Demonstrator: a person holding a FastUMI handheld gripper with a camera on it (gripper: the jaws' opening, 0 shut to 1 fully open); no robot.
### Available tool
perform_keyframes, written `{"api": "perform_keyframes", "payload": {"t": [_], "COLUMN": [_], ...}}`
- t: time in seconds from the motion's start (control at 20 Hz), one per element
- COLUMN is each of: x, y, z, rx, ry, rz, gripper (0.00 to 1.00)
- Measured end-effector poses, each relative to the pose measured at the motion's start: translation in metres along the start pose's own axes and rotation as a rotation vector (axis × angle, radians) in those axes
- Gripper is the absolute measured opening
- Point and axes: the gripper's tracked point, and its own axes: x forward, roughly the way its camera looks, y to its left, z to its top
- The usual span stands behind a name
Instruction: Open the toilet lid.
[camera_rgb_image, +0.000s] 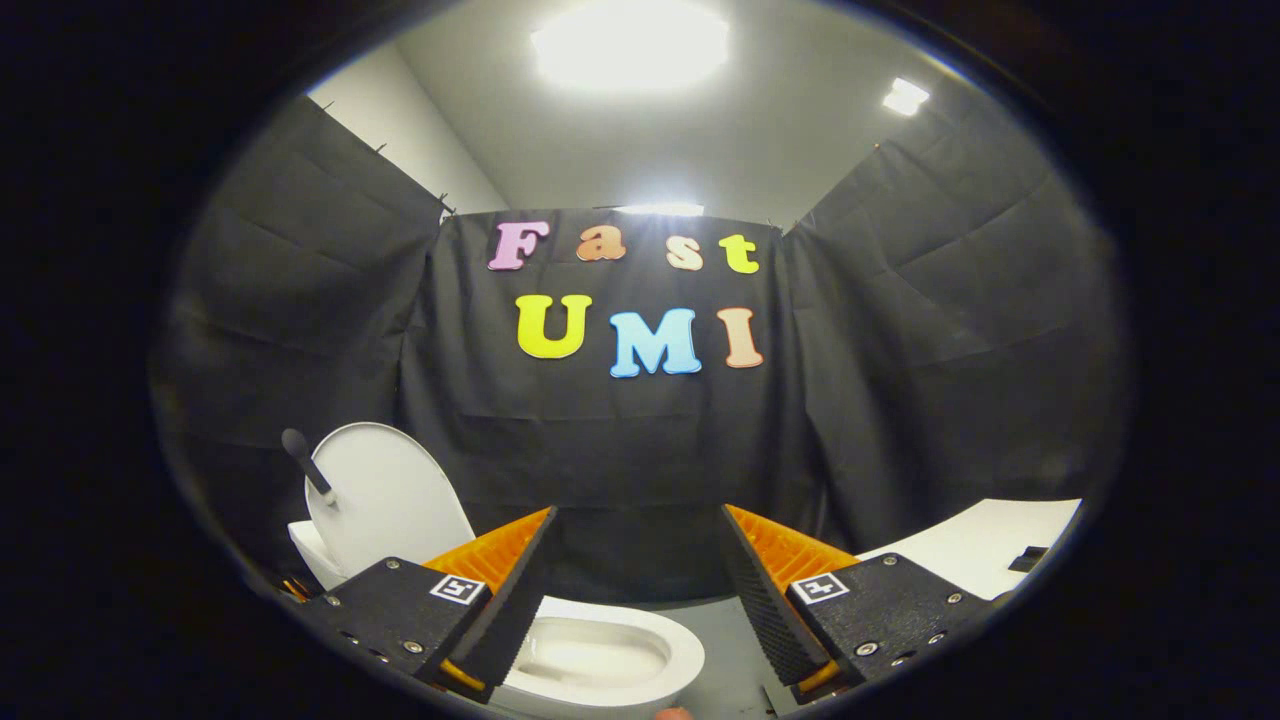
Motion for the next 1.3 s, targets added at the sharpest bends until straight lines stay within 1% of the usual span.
{"api": "perform_keyframes", "payload": {"t": [0.15,0.35,0.8,1.3], "x": [-0.003,-0.004,0.001,0.002], "y": [-0.017,-0.025,-0.032,-0.039], "z": [-0.020,-0.037,-0.053,-0.056], "rx": [0.000,-0.001,0.008,0.015], "ry": [0.046,0.088,0.125,0.137], "rz": [-0.036,-0.052,-0.062,-0.073], "gripper": [0.95,0.95,0.95,0.95]}}
